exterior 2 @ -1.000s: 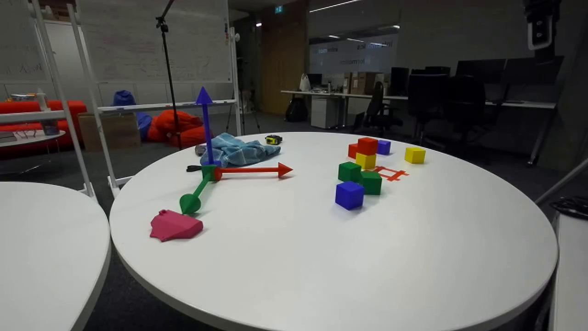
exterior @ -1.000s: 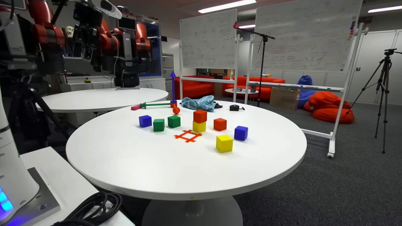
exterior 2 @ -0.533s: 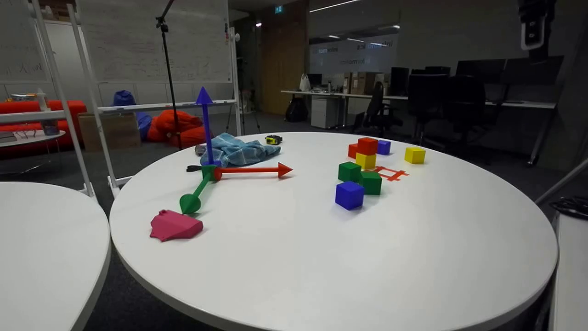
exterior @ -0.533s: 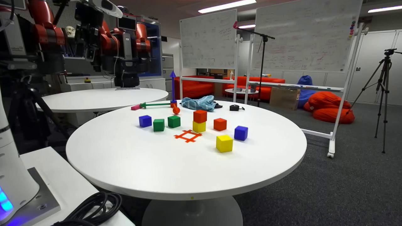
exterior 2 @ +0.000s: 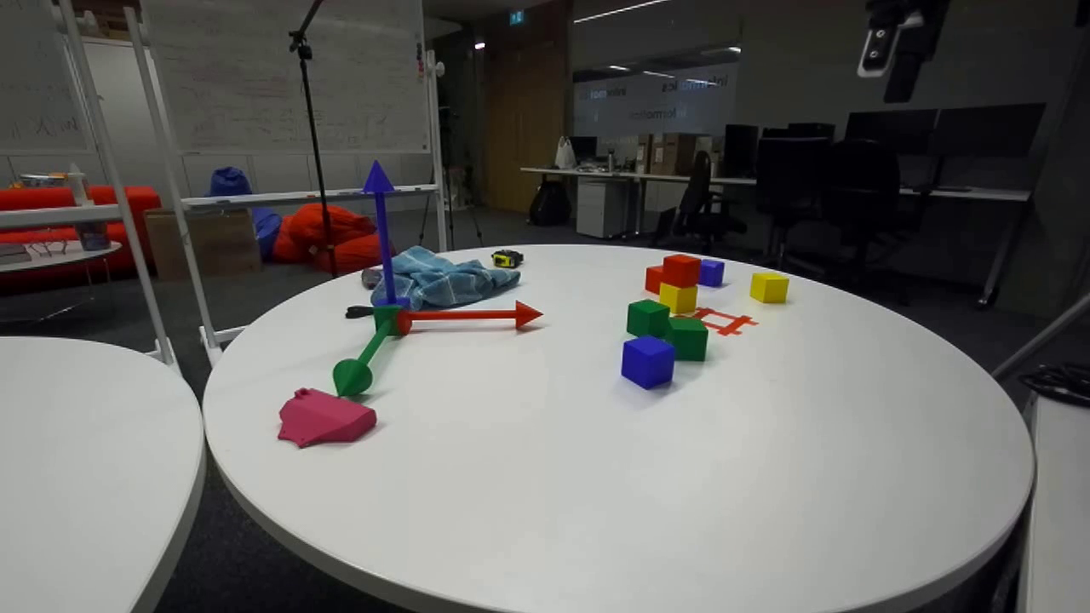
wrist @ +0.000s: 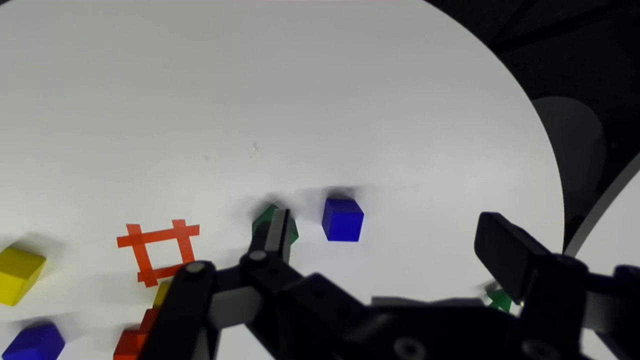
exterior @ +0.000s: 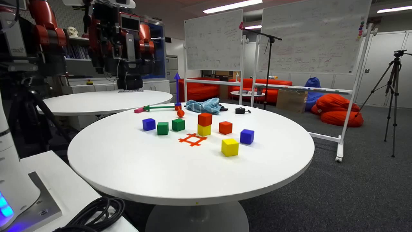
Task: Push the green block slightly to the right
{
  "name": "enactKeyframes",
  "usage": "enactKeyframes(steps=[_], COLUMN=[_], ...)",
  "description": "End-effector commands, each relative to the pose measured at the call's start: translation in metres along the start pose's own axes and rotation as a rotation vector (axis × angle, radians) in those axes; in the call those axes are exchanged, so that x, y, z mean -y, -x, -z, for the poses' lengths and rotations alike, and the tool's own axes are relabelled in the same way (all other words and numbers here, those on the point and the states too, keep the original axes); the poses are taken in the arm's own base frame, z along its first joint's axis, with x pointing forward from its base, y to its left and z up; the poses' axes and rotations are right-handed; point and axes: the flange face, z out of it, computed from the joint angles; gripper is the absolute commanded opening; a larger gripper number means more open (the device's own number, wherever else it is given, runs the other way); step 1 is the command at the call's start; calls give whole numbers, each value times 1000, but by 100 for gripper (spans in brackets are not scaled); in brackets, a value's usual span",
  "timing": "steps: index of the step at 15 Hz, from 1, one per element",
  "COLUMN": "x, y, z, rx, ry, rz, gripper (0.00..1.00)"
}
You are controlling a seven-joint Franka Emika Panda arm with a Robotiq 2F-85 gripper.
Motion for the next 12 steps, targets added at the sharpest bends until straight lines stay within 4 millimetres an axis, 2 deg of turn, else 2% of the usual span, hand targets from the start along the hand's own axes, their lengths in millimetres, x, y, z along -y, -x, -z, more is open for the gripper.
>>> enactKeyframes(steps=[1, 4, 9, 12], x=[-7, -9, 12, 20], y=[-40, -71, -120, -152], z=[6, 8, 6, -5], rx=[-42, -24, 49, 112], ry=[11, -8, -25, -34], rz=[6, -17, 0, 1], gripper=[100, 100, 100, 100])
